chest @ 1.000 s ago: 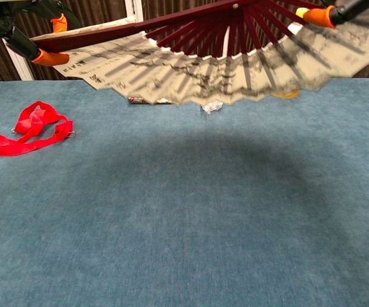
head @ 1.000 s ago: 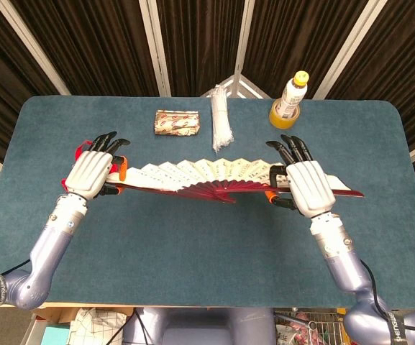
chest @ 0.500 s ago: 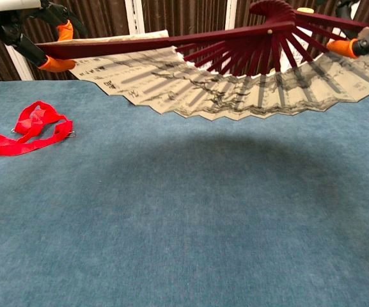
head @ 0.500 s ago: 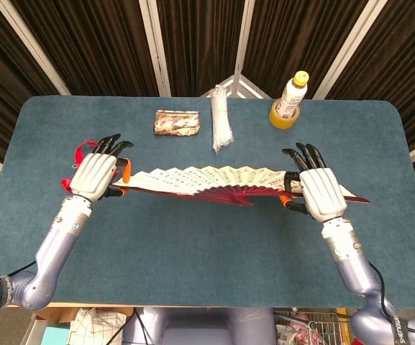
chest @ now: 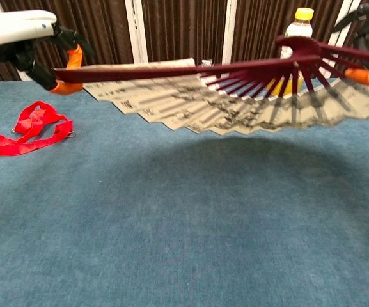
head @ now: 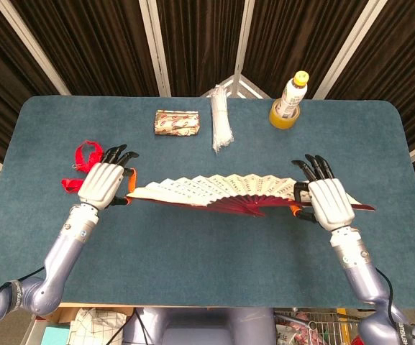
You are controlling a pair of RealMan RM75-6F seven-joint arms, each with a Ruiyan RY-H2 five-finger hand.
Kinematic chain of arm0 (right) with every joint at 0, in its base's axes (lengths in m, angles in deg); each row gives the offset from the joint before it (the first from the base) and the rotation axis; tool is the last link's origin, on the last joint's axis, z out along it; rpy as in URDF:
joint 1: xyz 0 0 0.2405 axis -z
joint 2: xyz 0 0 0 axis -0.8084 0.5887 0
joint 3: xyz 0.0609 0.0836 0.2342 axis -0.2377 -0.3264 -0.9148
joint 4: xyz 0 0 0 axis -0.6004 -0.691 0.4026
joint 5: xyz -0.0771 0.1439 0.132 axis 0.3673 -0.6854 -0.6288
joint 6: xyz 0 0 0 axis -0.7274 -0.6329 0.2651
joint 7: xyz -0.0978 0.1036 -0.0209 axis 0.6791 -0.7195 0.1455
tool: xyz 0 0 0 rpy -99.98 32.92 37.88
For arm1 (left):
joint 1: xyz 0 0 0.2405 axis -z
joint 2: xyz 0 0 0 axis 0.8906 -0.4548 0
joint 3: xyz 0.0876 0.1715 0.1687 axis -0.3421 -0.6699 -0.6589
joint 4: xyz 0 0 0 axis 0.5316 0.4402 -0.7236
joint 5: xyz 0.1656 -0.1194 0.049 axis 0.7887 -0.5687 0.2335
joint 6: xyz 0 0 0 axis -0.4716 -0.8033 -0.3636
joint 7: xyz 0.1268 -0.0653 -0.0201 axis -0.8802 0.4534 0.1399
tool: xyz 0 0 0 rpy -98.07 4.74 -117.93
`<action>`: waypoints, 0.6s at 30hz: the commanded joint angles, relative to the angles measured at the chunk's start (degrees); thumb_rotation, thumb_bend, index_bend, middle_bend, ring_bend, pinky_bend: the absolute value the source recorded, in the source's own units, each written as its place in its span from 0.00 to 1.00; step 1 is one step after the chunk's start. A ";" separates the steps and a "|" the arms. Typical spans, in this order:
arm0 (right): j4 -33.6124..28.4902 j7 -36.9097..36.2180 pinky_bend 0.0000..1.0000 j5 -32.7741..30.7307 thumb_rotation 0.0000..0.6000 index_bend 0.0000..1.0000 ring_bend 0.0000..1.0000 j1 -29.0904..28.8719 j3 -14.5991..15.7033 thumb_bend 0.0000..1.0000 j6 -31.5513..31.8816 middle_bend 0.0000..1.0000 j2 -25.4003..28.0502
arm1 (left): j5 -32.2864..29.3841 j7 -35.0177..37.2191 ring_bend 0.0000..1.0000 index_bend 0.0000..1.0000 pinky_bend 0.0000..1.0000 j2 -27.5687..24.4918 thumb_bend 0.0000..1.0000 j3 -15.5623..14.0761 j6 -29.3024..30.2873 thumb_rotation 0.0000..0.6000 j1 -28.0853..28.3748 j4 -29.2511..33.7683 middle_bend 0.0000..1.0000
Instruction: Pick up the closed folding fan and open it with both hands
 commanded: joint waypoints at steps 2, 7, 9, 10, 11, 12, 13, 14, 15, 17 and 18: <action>0.84 -0.60 0.00 3.38 1.00 0.60 0.00 1.36 2.97 0.40 -0.90 0.14 1.12 | 0.54 0.03 0.00 0.70 0.07 -0.90 0.48 -1.29 0.29 1.00 -1.28 1.17 0.16; 0.01 1.64 0.00 5.89 1.00 0.23 0.00 1.51 6.57 0.40 -4.65 0.00 3.85 | 1.89 1.19 0.00 0.70 0.07 -2.35 0.48 -3.34 0.58 1.00 -3.38 2.51 0.16; -1.05 2.60 0.00 6.72 1.00 0.06 0.00 1.46 7.52 0.40 -5.83 0.00 5.02 | 3.01 1.90 0.00 0.70 0.07 -3.17 0.48 -4.24 0.71 1.00 -4.31 2.95 0.16; -1.57 3.10 0.00 7.00 1.00 0.01 0.00 1.49 7.85 0.39 -6.16 0.00 5.47 | 3.45 2.31 0.00 0.70 0.07 -3.52 0.48 -4.52 0.77 1.00 -4.68 3.14 0.15; -2.12 3.67 0.00 7.22 1.00 0.00 0.00 1.54 8.17 0.39 -6.44 0.00 5.86 | 3.86 2.70 0.00 0.69 0.07 -3.87 0.48 -4.77 0.78 1.00 -5.02 3.30 0.15; -2.95 4.38 0.00 7.40 1.00 0.00 0.00 1.64 8.50 0.38 -6.72 0.00 6.37 | 4.54 3.21 0.00 0.69 0.07 -4.46 0.48 -5.16 0.81 1.00 -5.49 3.52 0.15; -3.49 4.96 0.00 7.50 1.00 0.00 0.00 1.73 8.71 0.38 -6.85 0.00 6.72 | 5.01 3.55 0.00 0.69 0.07 -4.88 0.48 -5.38 0.86 1.00 -5.80 3.63 0.14; -3.95 5.61 0.00 7.54 1.00 0.00 0.00 1.81 8.88 0.37 -6.94 0.00 7.06 | 5.44 3.94 0.00 0.68 0.07 -5.33 0.48 -5.60 0.96 1.00 -6.16 3.71 0.13; -4.35 6.23 0.00 7.50 1.00 0.00 0.00 1.90 8.98 0.36 -6.99 0.00 7.32 | 5.81 4.37 0.00 0.65 0.06 -5.72 0.46 -5.77 0.96 1.00 -6.45 3.82 0.11; -5.11 7.67 0.00 7.13 1.00 0.00 0.00 2.17 9.27 0.34 -7.18 0.00 7.85 | 6.47 5.73 0.00 0.56 0.03 -6.85 0.41 -6.17 0.74 1.00 -7.21 4.22 0.06; -5.34 8.26 0.00 6.85 1.00 0.00 0.00 2.31 9.38 0.32 -7.25 0.00 8.03 | 6.90 6.33 0.00 0.50 0.02 -7.35 0.36 -6.39 0.59 1.00 -7.50 4.37 0.03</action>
